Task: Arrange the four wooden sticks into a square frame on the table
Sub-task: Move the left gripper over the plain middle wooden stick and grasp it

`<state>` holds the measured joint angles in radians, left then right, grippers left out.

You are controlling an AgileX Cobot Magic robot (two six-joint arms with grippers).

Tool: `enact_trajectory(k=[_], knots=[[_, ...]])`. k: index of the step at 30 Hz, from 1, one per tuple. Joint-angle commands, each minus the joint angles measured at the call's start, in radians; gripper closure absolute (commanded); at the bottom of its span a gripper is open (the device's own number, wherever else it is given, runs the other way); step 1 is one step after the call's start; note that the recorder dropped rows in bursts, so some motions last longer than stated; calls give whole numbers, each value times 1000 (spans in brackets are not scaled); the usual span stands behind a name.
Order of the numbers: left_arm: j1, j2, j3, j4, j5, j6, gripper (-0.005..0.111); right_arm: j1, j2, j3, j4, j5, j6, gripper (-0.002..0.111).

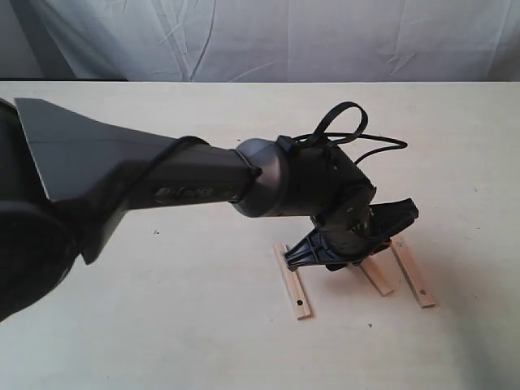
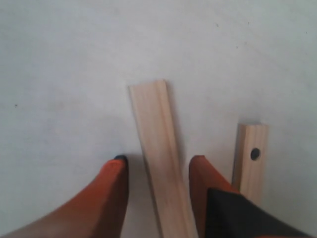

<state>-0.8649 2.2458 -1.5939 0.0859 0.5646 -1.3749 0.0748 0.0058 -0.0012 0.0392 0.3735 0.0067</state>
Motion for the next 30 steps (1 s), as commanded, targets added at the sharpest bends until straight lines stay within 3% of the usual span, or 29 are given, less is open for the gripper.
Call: enact_trajectory(k=[1, 7, 12, 20, 26, 30], knots=[[-4, 11, -5, 44, 11, -13, 67, -5, -6, 1, 1, -9, -7, 108], [-4, 35, -14, 33, 55, -4, 67, -5, -6, 1, 1, -9, -7, 108], [-5, 35, -125, 135, 238, -4, 76, -5, -6, 1, 1, -9, -7, 108], [-5, 35, -141, 60, 229, -2, 75, -5, -6, 1, 1, -12, -7, 108], [-5, 35, -141, -8, 207, 25, 63, -4, -6, 1, 1, -12, -7, 108], [-5, 37, -141, 8, 190, 5, 63, -4, -6, 1, 1, -12, -7, 108]])
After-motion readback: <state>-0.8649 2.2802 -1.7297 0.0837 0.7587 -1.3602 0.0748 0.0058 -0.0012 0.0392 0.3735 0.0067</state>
